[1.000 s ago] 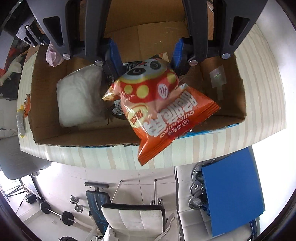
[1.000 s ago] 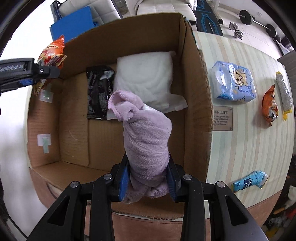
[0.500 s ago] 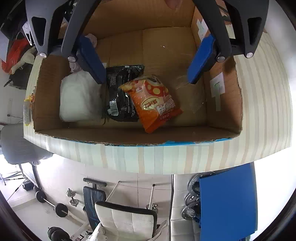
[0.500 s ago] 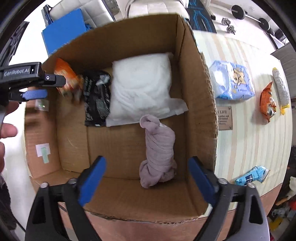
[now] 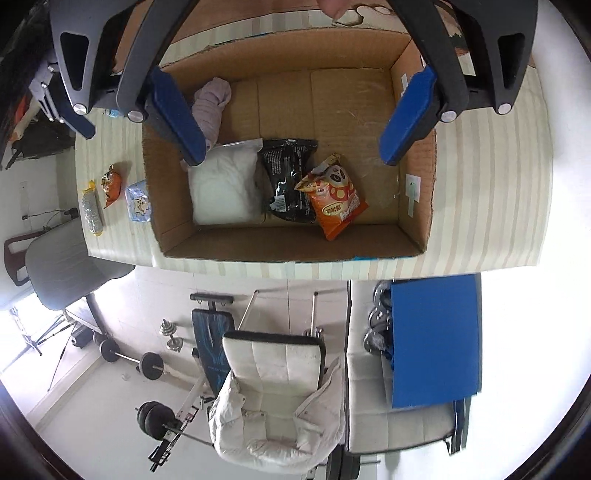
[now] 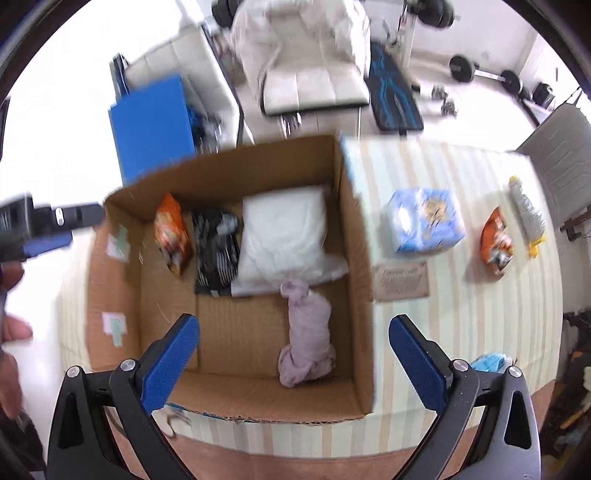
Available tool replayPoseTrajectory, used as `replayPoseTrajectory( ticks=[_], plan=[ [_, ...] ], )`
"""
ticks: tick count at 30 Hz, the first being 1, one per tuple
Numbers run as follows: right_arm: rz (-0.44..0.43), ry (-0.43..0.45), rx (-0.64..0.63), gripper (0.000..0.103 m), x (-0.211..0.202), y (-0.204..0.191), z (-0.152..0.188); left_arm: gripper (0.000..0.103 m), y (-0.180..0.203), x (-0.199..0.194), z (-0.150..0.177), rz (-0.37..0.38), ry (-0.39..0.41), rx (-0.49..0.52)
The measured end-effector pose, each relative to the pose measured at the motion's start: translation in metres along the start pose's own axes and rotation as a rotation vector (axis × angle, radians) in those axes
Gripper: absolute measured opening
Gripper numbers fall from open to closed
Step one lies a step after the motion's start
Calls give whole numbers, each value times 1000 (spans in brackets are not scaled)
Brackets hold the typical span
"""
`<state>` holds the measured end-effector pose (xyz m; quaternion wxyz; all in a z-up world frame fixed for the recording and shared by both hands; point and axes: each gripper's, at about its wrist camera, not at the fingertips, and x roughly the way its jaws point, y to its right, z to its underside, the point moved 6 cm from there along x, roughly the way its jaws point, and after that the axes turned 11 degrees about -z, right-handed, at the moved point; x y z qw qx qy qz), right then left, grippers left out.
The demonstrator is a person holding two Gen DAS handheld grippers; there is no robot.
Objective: Organize soft objects
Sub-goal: 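Grasp the blue cat tissue pack with the left tool while the right grasps the orange sunflower-seed bag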
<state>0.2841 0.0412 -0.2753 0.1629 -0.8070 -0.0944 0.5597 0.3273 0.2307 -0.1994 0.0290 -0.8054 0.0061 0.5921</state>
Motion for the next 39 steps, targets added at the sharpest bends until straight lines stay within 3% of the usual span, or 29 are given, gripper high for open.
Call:
replayPoseTrajectory(
  ticks=[4, 6, 8, 12, 14, 16, 19, 23, 26, 31, 39],
  plan=[
    [2, 255, 26, 103, -70, 29, -11, 97, 37, -44, 0, 1, 122, 34],
    [16, 364, 50, 103, -107, 56, -14, 97, 66, -60, -3, 62, 142, 34],
    [9, 380, 90, 103, -127, 86, -17, 97, 103, -63, -9, 129, 115, 54],
    [-41, 287, 248, 103, -143, 169, -17, 97, 181, -33, -19, 178, -11, 124],
    [-47, 257, 295, 103, -145, 206, -14, 96, 220, -2, -22, 175, -109, 138],
    [-50, 222, 316, 103, -142, 240, -12, 96, 250, 24, -28, 145, -155, 158],
    [-56, 146, 312, 103, -125, 283, -11, 96, 305, 67, -38, 51, -193, 335],
    [-42, 44, 231, 103, -98, 312, -13, 96, 358, 111, -35, -102, -183, 697],
    [-9, -40, 182, 103, -71, 332, -17, 96, 374, 150, -22, -180, -263, 934],
    [-23, -143, 179, 103, -33, 355, -24, 96, 377, 199, 1, -264, -382, 1159],
    [-53, -196, 227, 103, 3, 373, -34, 96, 374, 243, 19, -293, -446, 1210]
  ],
)
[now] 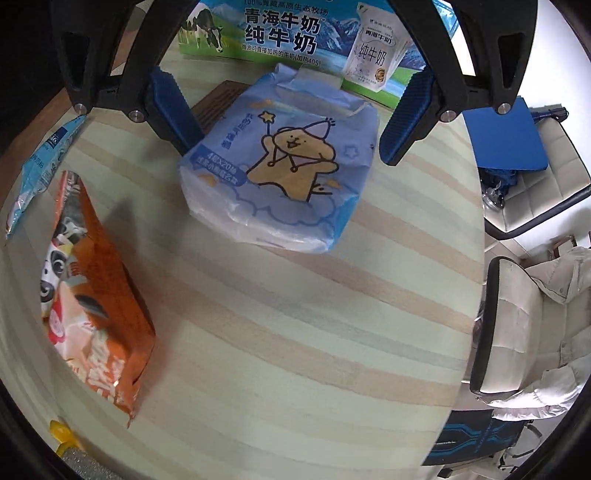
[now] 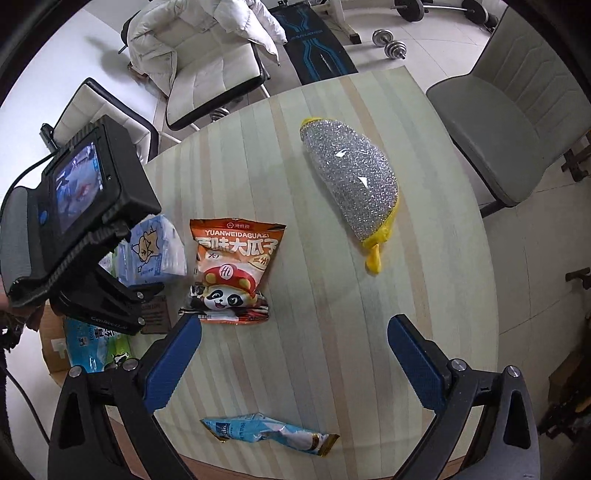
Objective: Organize soft objects
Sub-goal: 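Grasp the blue cat tissue pack with the left tool while the right grasps the orange sunflower-seed bag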
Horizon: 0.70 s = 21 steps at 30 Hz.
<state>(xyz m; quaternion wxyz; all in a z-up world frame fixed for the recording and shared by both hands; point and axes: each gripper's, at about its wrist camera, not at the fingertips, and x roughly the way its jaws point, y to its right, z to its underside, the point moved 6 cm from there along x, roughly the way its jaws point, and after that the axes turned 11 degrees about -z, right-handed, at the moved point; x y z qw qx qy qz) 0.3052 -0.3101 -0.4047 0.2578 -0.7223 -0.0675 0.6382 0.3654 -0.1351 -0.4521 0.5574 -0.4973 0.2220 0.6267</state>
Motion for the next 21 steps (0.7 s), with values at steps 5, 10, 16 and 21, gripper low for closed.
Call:
replayPoseTrajectory(
  ticks=[5, 10, 16, 21],
  plan=[
    [-19, -36, 90, 103, 12, 15, -6, 71, -9, 6, 3, 145, -15, -190],
    [-91, -62, 190, 103, 36, 22, -14, 67, -24, 12, 17, 379, -38, -560],
    [-141, -93, 175, 98, 70, -6, -24, 60, -34, 16, 34, 500, -9, -788],
    [-120, -116, 167, 74, 94, -29, -27, 53, -49, 24, 52, 551, 4, -901]
  ],
)
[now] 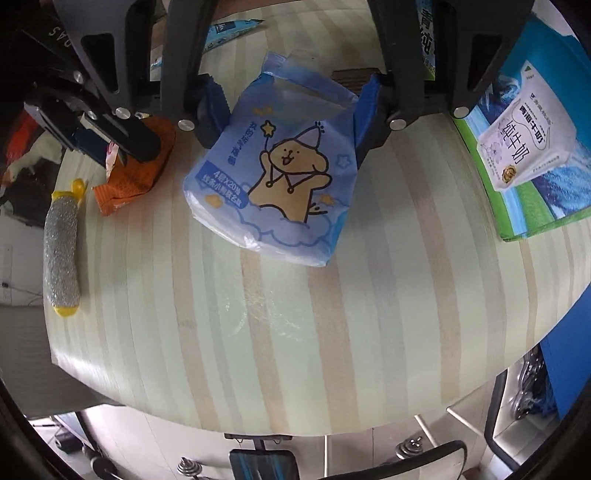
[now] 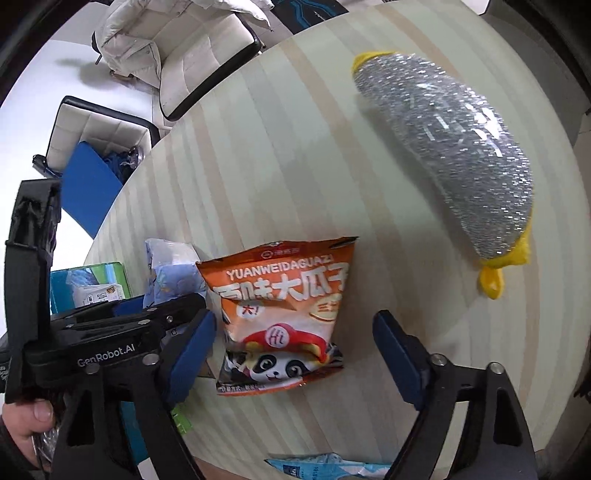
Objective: Organize soft objects
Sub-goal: 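Grasp the blue cat tissue pack with the left tool while the right grasps the orange sunflower-seed bag, then lower both items into the box and open both tools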
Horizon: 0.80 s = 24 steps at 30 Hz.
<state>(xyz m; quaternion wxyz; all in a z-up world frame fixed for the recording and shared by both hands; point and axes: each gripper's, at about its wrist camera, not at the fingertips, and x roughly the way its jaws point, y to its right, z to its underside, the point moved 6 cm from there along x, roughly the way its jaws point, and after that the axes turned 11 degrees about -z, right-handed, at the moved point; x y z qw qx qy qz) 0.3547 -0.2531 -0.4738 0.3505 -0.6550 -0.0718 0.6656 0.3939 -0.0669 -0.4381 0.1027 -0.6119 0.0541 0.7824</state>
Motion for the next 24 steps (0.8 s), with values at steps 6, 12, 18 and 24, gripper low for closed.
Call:
replayPoseTrajectory(
  ticks=[6, 12, 18, 24],
  plan=[
    [7, 14, -15, 52, 2, -16, 4, 50, -2, -12, 10, 44, 25, -36],
    [-22, 50, -37, 52, -26, -23, 22, 50, 1, -45, 35, 147, 80, -46],
    [-37, 111, -119, 52, -70, -55, 50, 50, 0, -123, 65, 293, 192, -69],
    [-67, 165, -250, 52, -120, -115, 94, 50, -61, -194, 115, 376, 317, -120]
  ],
)
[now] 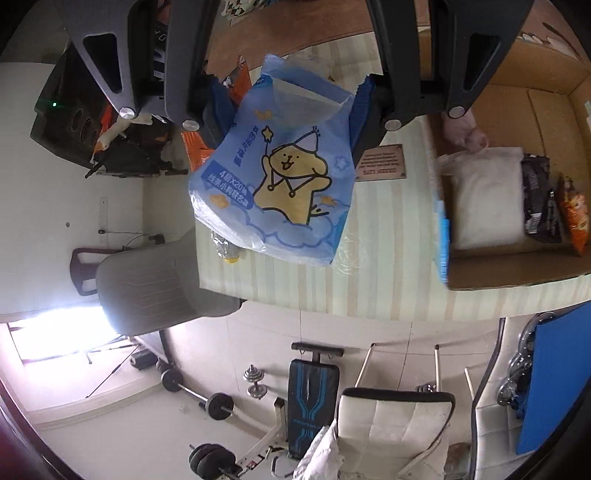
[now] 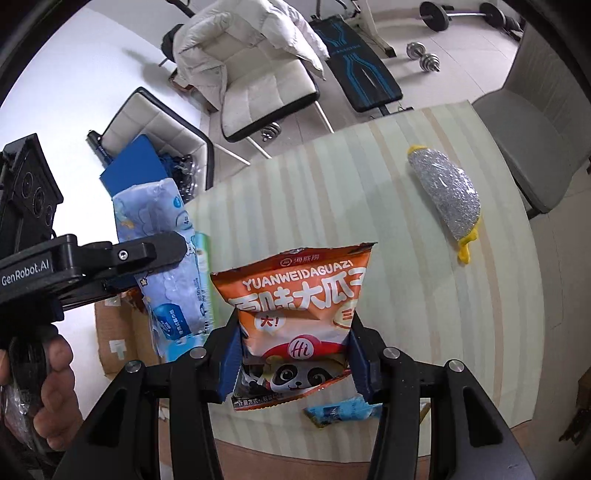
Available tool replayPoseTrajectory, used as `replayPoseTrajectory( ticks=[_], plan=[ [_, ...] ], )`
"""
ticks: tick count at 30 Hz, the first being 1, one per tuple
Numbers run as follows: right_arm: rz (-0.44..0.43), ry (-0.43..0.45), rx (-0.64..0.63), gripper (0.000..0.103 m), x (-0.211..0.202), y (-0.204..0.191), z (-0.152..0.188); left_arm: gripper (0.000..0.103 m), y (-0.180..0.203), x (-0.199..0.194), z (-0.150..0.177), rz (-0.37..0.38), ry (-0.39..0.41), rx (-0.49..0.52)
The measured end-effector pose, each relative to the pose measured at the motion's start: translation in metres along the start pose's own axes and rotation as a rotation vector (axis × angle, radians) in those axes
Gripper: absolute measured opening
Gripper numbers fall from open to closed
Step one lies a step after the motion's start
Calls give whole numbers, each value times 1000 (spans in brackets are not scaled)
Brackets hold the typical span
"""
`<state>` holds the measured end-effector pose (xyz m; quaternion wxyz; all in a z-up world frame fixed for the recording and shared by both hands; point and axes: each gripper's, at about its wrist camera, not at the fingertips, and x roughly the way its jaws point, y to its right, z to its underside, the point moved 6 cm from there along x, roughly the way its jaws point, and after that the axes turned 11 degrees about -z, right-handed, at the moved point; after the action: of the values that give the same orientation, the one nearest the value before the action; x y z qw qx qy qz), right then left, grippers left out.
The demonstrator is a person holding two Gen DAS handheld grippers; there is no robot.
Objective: Organize soft objects
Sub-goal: 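Lower both items into the box and open both tools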
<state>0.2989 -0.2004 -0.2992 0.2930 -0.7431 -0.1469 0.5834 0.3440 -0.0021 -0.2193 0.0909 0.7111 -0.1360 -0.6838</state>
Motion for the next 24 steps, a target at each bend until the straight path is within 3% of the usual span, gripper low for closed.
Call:
replayPoseTrajectory(
  ticks=[4, 10, 16, 24],
  plan=[
    [-66, -2, -55, 52, -6, -66, 20, 50, -56, -55, 11, -33, 67, -29],
    [-129, -85, -119, 52, 50, -162, 58, 50, -168, -89, 29, -148, 91, -112],
    [-89, -190, -143, 52, 134, -211, 92, 50, -271, -61, 44, -213, 8, -219],
    [20, -264, -177, 52, 203, -225, 108, 50, -300, 11, 73, -104, -173, -305]
  ],
)
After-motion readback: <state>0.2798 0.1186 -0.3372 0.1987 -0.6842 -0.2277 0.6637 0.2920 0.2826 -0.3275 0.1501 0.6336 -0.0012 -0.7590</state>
